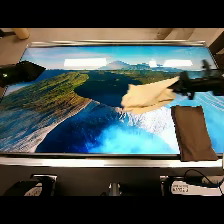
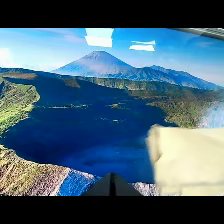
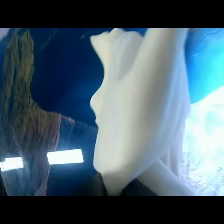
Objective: Fold the shirts.
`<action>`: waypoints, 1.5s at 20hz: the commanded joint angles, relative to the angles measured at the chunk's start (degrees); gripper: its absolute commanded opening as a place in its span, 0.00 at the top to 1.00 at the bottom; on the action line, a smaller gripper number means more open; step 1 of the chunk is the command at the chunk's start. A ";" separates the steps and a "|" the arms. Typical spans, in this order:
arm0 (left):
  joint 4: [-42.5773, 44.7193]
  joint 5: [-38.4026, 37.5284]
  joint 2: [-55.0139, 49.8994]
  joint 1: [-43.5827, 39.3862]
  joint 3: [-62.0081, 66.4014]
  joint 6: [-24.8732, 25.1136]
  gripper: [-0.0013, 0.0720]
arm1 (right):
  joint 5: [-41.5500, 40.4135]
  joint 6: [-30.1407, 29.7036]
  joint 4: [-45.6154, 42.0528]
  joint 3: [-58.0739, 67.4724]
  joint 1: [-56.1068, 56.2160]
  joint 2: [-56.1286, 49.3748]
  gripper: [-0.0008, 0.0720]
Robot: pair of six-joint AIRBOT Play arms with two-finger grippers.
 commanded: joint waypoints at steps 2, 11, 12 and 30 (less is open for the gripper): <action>0.42 0.11 -0.04 0.02 -0.02 0.00 0.96 | 6.16 2.27 -2.19 2.29 -16.81 4.28 0.96; 0.39 2.05 -0.04 0.02 -1.20 0.07 0.96 | 15.80 7.85 -5.42 2.29 -30.14 10.56 0.95; 0.39 2.58 -0.04 0.02 -2.01 0.07 0.96 | 18.80 7.93 -9.77 2.29 -30.14 11.21 0.95; 10.67 2.27 -3.06 -1.03 1.88 0.83 0.96 | -1.46 1.29 -20.74 -6.60 -27.41 15.45 0.06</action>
